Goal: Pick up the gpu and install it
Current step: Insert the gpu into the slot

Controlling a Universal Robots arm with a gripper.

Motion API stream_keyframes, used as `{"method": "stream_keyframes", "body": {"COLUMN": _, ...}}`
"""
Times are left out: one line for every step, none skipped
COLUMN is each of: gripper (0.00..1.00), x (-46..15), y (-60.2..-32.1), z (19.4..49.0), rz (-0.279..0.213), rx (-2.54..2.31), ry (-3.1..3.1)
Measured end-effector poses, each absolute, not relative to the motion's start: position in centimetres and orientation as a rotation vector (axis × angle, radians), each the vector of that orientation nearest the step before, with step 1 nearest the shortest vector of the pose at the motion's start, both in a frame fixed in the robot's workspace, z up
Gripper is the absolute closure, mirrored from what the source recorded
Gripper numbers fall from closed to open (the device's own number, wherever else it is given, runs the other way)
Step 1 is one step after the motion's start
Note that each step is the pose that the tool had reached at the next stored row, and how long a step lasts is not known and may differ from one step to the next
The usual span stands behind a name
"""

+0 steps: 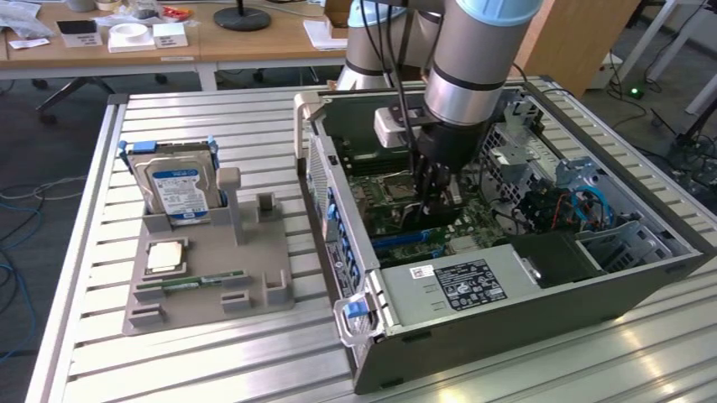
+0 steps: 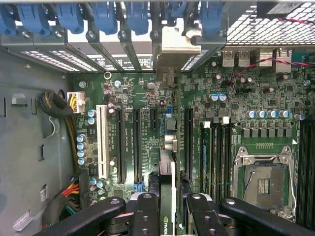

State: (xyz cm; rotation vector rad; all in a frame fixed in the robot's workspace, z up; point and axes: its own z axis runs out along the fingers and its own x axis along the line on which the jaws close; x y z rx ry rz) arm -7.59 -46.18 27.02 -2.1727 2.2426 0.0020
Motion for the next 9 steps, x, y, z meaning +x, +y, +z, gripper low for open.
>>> {"method": "stream_keyframes", "body": {"gripper": 0.74, "x": -7.66, "y": -46.18, "z": 27.02, "rz": 0.002, "rx": -2.173, "ry": 2.243}}
{"method": "stream_keyframes", "body": {"gripper": 0.74, "x": -7.7, "y": -46.18, "z": 27.02, "rz": 0.002, "rx": -2.173, "ry": 2.243}}
{"method": "stream_keyframes", "body": {"gripper": 0.74, "x": -7.72, "y": -46.18, "z": 27.02, "rz": 0.002, "rx": -2.173, "ry": 2.243}}
{"method": "stream_keyframes", "body": {"gripper": 0.74, "x": -7.72, "y": -46.18, "z": 27.02, "rz": 0.002, "rx": -2.173, "ry": 2.242}}
{"method": "stream_keyframes", "body": {"gripper": 0.74, "x": -7.73, "y": -46.18, "z": 27.02, "rz": 0.002, "rx": -2.173, "ry": 2.242}}
{"method": "stream_keyframes", "body": {"gripper": 0.74, "x": -7.75, "y": -46.18, "z": 27.02, "rz": 0.002, "rx": -2.173, "ry": 2.243}}
{"method": "stream_keyframes", "body": {"gripper": 0.74, "x": -7.77, "y": -46.18, "z": 27.02, "rz": 0.002, "rx": -2.173, "ry": 2.243}}
{"method": "stream_keyframes", "body": {"gripper": 0.74, "x": -7.8, "y": -46.18, "z": 27.02, "rz": 0.002, "rx": -2.173, "ry": 2.243}}
{"method": "stream_keyframes", "body": {"gripper": 0.74, "x": -7.84, "y": -46.18, "z": 27.02, "rz": 0.002, "rx": -2.173, "ry": 2.243}}
